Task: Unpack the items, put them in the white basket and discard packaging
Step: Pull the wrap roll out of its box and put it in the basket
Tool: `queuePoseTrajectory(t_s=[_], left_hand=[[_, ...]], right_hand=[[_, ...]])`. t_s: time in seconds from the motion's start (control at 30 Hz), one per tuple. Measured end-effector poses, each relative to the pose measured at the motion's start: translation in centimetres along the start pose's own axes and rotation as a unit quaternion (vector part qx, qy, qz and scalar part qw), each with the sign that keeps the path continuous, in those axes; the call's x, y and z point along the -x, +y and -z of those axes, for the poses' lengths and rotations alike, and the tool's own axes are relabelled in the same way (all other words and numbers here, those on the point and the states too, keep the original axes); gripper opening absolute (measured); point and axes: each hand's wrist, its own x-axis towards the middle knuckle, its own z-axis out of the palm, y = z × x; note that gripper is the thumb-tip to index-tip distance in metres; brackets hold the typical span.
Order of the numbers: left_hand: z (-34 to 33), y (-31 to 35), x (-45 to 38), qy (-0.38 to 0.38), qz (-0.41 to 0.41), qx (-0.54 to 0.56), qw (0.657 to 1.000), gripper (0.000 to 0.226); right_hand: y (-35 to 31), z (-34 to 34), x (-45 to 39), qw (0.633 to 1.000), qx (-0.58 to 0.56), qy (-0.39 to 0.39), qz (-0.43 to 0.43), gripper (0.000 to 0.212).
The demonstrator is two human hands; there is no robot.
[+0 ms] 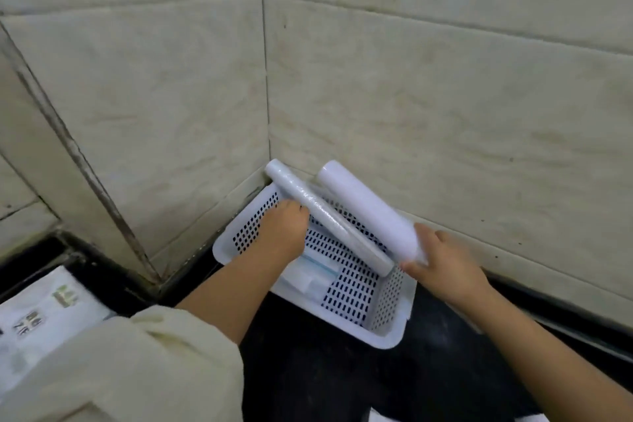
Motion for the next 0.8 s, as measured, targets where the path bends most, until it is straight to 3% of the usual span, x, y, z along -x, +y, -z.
queuePoseTrajectory(t_s=[0.03, 0.17, 0.3, 0.43, 0.67, 0.8], left_hand=[[-0.8, 0.0, -1.0, 0.003, -0.020, -0.025, 1.000, 0.030], [-2.7, 0.3, -4.0, 0.148, -0.094, -0.080, 0.981, 0.051], [-4.0, -0.2, -6.0, 0.228, -0.173, -0.080, 0.955, 0.040], [-3.4, -1.4, -5.9, 0.226, -0.235, -0.086, 0.942, 0.029], [-1.6, -4.0, -1.8, 0.195, -0.208, -0.075, 0.955, 0.043], [-1.2, -4.0, -0.7, 0.189, -0.228, -0.092, 0.951, 0.038]], right_hand=[[0.2, -0.5, -0.6, 1.000, -0.006, -0.003, -0.001, 0.064], [1.2, -1.9, -2.3, 1.000, -0.001, 0.019, -0.008, 0.061], [1.8, -2.5, -3.0, 0.997, 0.063, 0.052, 0.004, 0.065], [1.5, -2.4, -3.7, 0.997, 0.056, 0.060, 0.005, 0.065], [-2.5, -2.6, -7.5, 0.996, 0.062, 0.023, 0.062, 0.065], [-4.7, -3.9, -10.1, 0.995, 0.055, -0.003, 0.085, 0.055]])
